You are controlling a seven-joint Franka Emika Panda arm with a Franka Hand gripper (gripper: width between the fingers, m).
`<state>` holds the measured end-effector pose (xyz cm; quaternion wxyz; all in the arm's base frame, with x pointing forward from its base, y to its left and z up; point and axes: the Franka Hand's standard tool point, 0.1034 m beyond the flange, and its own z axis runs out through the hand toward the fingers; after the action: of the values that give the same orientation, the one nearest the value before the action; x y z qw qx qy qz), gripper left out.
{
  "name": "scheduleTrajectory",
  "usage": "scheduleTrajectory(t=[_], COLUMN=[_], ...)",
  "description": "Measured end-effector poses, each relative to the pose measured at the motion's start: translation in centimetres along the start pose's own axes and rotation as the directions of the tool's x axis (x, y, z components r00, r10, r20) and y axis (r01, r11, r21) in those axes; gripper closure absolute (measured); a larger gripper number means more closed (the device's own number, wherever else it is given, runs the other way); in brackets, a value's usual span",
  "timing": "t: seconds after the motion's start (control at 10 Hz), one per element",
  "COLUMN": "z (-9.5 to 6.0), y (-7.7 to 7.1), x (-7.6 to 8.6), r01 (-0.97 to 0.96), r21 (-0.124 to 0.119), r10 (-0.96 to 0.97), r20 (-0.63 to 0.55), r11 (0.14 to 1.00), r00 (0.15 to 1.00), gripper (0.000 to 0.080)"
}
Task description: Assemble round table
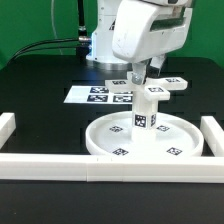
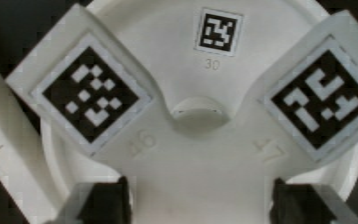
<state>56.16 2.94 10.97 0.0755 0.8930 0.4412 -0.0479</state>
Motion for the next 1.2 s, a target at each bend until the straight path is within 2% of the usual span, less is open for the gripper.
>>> scheduleTrajectory(t=[0.2,0.4,0.6,0.9,1.2], z=[0.13,0.20,0.18,0.07,0.05], y=[0.40,0.24,0.07,-0.09,-0.23], x=[-0.67,-0.74,-0.57,-0.24,-0.07], r01=[-0.236,-0.515,-0.676,-0.793,-0.896], r21=[0.029,0.085,0.113,0.112,0.115], r10=[0.237,0.518,0.679,0.796,0.898], r20=[-0.010,-0.010,0.005,0.022,0.046], r11=[0.971,0.853,0.729,0.599,0.429], r00=[0.972,0.855,0.734,0.604,0.437], gripper=[0.0432,0.0441,0.0449,0.0484,0.0509])
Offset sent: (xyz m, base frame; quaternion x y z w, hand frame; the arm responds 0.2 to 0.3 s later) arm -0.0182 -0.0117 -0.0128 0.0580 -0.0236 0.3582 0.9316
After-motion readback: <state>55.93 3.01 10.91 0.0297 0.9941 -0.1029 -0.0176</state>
